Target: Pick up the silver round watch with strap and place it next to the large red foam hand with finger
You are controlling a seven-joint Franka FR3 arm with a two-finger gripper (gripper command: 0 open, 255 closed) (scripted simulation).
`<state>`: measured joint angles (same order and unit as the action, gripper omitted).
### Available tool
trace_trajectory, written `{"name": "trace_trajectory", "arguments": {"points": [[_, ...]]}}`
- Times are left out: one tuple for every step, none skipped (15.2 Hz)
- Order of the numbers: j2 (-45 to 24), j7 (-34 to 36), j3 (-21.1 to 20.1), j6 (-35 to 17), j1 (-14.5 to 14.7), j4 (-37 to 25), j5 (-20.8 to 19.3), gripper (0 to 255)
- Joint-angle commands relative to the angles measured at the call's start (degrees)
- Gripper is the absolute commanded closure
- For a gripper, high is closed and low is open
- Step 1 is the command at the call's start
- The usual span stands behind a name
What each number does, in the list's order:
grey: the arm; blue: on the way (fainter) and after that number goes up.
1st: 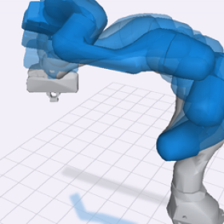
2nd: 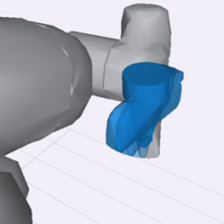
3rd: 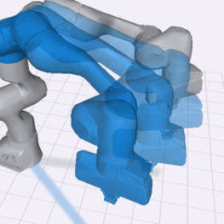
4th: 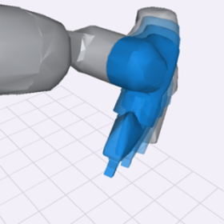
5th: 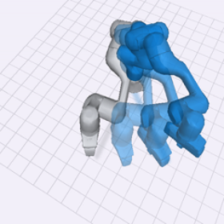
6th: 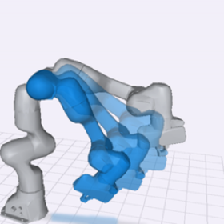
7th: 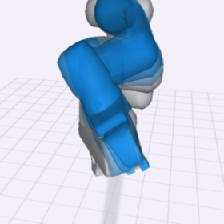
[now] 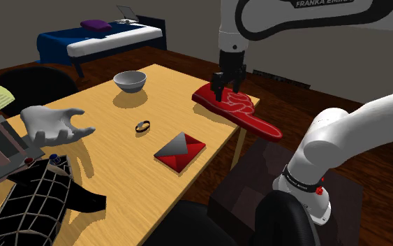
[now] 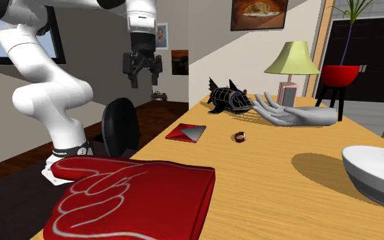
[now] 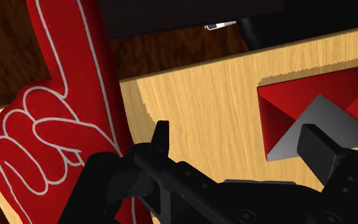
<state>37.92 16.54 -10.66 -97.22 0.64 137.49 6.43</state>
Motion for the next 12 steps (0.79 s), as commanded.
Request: {"name": "trace_trajectory", "arguments": {"points": [[-3.11,4.34,-2.47,-2.62,-0.09,-0.83,1.41,0],[-4.85,6.29,-3.56,-3.92,-0.22,-1.43,1.87,0],[-6.67,8.25,-4.65,-5.2,-0.38,-2.12,2.25,0],[-8.54,10.19,-5.74,-6.46,-0.59,-2.9,2.54,0],[-10.47,12.16,-6.79,-7.7,-0.8,-3.76,2.73,0],[-12.46,14.14,-7.82,-8.9,-1.02,-4.7,2.81,0],[-14.51,16.15,-8.81,-10.07,-1.25,-5.73,2.78,0],[-16.6,18.16,-9.79,-11.2,-1.51,-6.83,2.65,0],[-18.75,20.21,-10.73,-12.28,-1.76,-8.02,2.39,0],[-20.94,22.28,-11.64,-13.31,-2.02,-9.28,2.03,0],[-23.17,24.38,-12.5,-14.29,-2.25,-10.63,1.54,0],[-25.45,26.51,-13.29,-15.21,-2.44,-12.05,0.92,0]]}}
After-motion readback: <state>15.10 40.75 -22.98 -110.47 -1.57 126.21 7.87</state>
